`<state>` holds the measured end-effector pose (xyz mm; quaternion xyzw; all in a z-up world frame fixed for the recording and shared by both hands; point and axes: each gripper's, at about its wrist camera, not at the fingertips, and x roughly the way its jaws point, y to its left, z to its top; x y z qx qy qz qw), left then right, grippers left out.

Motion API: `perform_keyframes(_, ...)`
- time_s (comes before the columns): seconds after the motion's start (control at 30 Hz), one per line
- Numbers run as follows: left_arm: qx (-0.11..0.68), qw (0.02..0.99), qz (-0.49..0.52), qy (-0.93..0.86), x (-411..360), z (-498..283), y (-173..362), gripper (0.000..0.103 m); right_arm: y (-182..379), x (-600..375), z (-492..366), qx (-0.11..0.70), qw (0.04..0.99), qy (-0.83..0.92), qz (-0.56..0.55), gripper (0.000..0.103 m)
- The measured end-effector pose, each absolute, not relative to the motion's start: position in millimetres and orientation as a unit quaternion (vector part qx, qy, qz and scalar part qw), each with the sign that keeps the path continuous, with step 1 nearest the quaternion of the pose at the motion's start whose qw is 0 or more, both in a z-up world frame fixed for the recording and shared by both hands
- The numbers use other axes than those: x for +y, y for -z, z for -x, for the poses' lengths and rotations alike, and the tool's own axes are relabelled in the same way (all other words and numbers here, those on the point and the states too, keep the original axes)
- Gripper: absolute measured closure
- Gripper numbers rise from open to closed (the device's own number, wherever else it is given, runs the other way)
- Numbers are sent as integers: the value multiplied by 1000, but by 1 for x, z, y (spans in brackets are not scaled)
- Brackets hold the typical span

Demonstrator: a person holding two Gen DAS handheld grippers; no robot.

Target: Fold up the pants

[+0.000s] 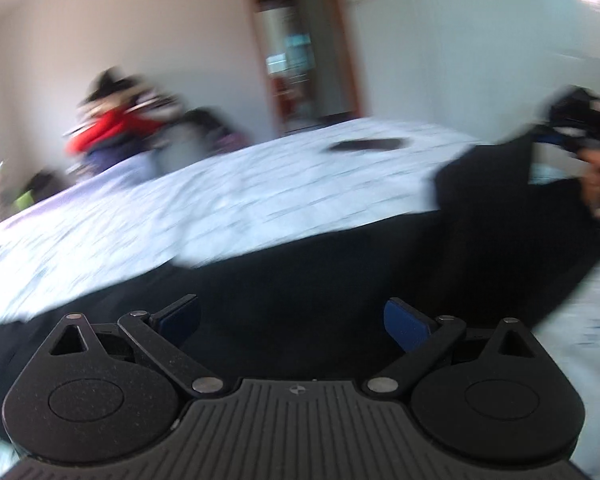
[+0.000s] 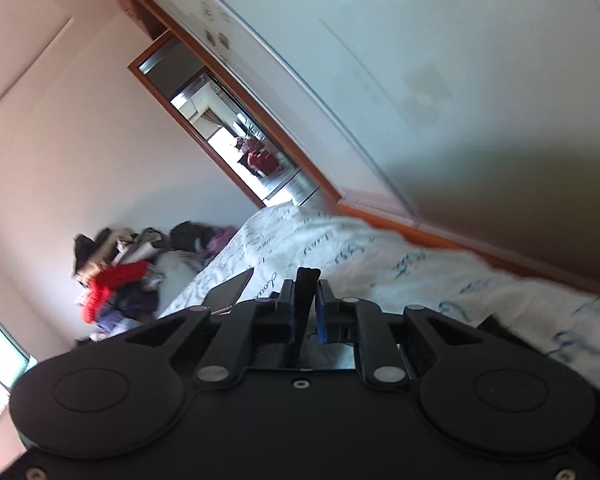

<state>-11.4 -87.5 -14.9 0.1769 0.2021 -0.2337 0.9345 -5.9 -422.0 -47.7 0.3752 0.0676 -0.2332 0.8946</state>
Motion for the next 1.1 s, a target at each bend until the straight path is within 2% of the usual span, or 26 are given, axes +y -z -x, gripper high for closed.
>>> perform_keyframes(0.13,160,914,-240,284,-118,22,16,7,23,-410,16,68,908,248,-332,91)
perform_keyframes(0.2,152,901,-273,301,-131,25,21,14,12,-406,19,73,914,254,-307,91)
perform_keyframes(0.27,152,888,-295,319,-141,24,28,16,2,-403,24,74,920,252,-292,91)
perform_keyframes(0.67,131,850,-361,360,-154,37,51,17,-38,-393,62,78,940,259,-206,91)
perform_keyframes(0.8,174,863,-311,359,-145,24,47,16,-21,-407,79,99,925,269,-251,91)
perform_keyframes(1.03,223,878,-241,349,-134,7,47,12,46,-429,99,148,866,222,-423,88)
perform_keyframes(1.1,223,883,-226,344,-131,6,50,9,59,-424,101,149,855,208,-452,81)
